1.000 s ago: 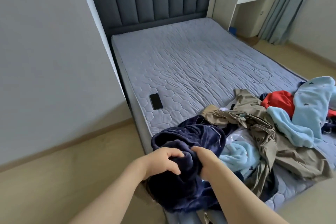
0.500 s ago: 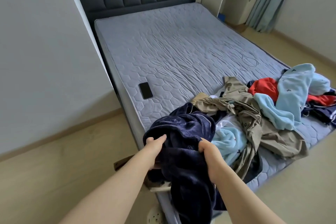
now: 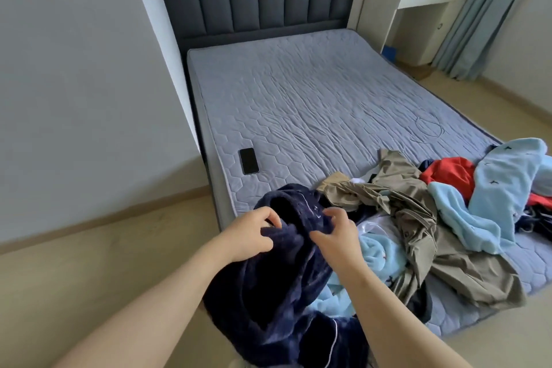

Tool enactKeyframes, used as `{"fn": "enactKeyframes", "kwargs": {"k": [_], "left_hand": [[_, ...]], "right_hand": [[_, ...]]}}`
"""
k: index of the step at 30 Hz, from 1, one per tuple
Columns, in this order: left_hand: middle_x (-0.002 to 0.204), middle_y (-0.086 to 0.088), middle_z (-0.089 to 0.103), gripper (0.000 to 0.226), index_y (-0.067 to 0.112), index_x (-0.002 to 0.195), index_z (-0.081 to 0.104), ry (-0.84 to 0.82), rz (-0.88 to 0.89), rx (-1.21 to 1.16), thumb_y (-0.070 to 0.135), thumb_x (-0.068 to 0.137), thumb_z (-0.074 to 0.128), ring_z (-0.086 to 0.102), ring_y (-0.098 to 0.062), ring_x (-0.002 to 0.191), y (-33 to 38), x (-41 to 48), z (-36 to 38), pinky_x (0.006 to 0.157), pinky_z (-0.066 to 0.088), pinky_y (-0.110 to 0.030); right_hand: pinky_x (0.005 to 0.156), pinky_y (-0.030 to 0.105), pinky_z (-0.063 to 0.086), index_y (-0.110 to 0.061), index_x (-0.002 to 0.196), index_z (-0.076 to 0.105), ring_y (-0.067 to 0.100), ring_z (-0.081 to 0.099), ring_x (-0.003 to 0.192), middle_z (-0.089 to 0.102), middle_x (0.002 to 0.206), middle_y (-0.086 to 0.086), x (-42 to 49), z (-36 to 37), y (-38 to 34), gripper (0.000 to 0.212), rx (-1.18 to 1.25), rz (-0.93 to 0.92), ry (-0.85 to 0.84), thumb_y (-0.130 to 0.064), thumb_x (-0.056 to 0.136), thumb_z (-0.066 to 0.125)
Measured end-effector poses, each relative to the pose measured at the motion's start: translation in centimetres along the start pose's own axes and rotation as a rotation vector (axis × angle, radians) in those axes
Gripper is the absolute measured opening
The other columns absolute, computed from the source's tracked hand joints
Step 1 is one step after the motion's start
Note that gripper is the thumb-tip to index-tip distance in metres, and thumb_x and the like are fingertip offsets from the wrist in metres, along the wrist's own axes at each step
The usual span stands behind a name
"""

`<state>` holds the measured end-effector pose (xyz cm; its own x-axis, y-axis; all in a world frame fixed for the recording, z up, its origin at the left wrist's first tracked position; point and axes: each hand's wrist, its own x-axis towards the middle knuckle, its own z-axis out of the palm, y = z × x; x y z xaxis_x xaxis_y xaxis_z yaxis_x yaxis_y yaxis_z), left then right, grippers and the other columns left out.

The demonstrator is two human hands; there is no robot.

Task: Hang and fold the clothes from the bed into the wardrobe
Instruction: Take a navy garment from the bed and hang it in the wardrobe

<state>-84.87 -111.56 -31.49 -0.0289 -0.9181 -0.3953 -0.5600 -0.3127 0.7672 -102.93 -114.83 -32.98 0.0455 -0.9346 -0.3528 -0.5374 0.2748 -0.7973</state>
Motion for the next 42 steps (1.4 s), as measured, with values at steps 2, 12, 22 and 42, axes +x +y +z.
{"fn": "enactKeyframes", "kwargs": {"k": [2,12,22,42], "left_hand": [[0.087,0.015,0.064,0.039,0.04,0.077,0.049,-0.052,0.041,0.158,0.002,0.07,0.052,0.06,-0.005,0.076,1.4,-0.9,-0.9,0.064,0.045,-0.014],[0.068,0.029,0.062,0.047,0.039,0.068,0.055,0.119,0.031,0.167,-0.007,0.067,0.05,0.055,0.013,0.066,3.6,-7.2,-1.2,0.06,0.041,-0.007],[0.081,0.004,0.053,0.026,0.026,0.093,0.053,1.018,-0.387,0.358,0.005,0.078,0.049,0.055,-0.024,0.079,-1.9,-17.3,-2.2,0.058,0.04,-0.03],[0.109,-0.001,0.054,0.015,0.027,0.099,0.05,1.838,-0.837,-0.16,0.021,0.086,0.047,0.055,-0.022,0.082,-17.2,-52.5,-13.2,0.07,0.045,-0.033]], "right_hand": [[0.098,0.034,0.035,-0.034,0.138,0.032,0.025,0.037,0.125,0.028,0.145,0.001,0.9,-0.8,-1.5,0.074,-0.167,-0.186,-0.01,-0.014,0.076,0.065],[0.075,0.026,0.043,-0.021,0.122,0.057,0.024,0.058,0.096,0.064,0.107,0.008,-0.2,1.8,-2.8,0.045,-0.537,-0.409,-0.558,-0.001,0.084,0.045],[0.053,0.024,0.039,-0.026,0.081,0.055,0.008,0.056,0.07,0.061,0.074,-0.009,-8.5,7.5,-10.0,0.023,-0.066,-0.511,-0.501,-0.007,0.079,0.042],[0.07,0.03,0.041,-0.026,0.094,0.057,0.018,0.051,0.085,0.055,0.108,0.002,-32.2,27.5,-21.8,0.033,0.067,-0.887,-0.651,0.0,0.081,0.042]]}}
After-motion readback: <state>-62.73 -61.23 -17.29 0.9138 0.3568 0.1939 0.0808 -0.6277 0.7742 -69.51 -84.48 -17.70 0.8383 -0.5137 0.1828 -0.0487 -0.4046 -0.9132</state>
